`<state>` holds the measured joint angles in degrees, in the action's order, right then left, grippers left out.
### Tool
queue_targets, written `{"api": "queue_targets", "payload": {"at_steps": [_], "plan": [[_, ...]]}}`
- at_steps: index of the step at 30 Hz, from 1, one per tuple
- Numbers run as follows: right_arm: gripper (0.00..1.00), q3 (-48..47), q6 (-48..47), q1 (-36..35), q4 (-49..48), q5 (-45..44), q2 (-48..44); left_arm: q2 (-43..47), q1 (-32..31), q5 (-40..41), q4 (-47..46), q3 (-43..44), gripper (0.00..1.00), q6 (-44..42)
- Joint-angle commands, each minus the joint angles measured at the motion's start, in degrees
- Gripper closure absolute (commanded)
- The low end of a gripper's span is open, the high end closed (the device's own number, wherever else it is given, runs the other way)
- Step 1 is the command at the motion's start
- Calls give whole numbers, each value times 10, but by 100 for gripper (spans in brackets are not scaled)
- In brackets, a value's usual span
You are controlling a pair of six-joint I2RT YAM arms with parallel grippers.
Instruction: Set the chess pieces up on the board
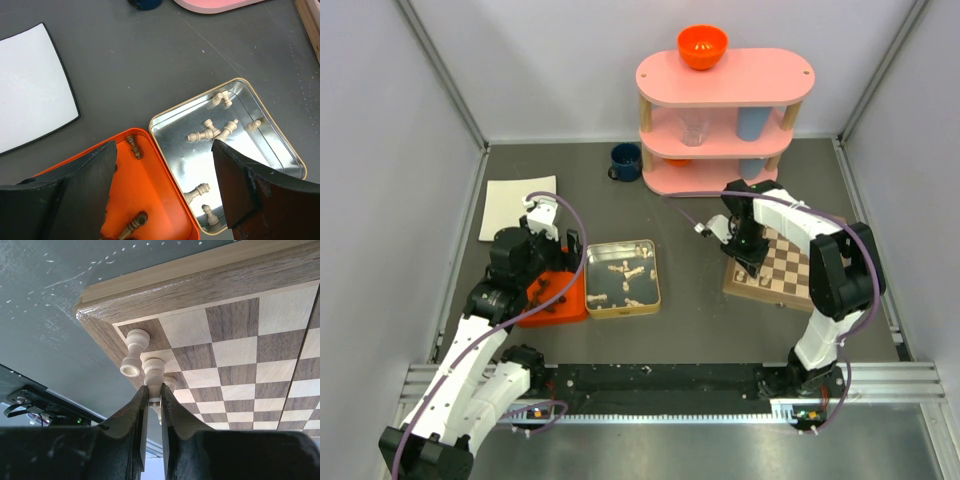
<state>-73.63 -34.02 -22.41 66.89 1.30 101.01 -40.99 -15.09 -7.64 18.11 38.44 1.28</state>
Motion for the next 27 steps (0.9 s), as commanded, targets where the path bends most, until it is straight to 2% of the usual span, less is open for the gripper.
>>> {"api": "queue_targets", "payload": {"at_steps": [1, 12, 19, 23, 27], "plan": [[89, -23, 11, -8, -6, 12, -4, 6, 2, -1, -20, -1, 18, -9], [86, -17, 11, -7, -8, 5, -1, 5, 2, -1, -20, -1, 18, -8], [77, -13, 11, -7, -8, 10, -3, 5, 2, -2, -20, -2, 18, -9], [75, -13, 11, -8, -7, 11, -8, 6, 2, -1, -19, -2, 18, -8], [67, -16, 9, -8, -3, 7, -27, 5, 1, -2, -19, -1, 18, -8]]}}
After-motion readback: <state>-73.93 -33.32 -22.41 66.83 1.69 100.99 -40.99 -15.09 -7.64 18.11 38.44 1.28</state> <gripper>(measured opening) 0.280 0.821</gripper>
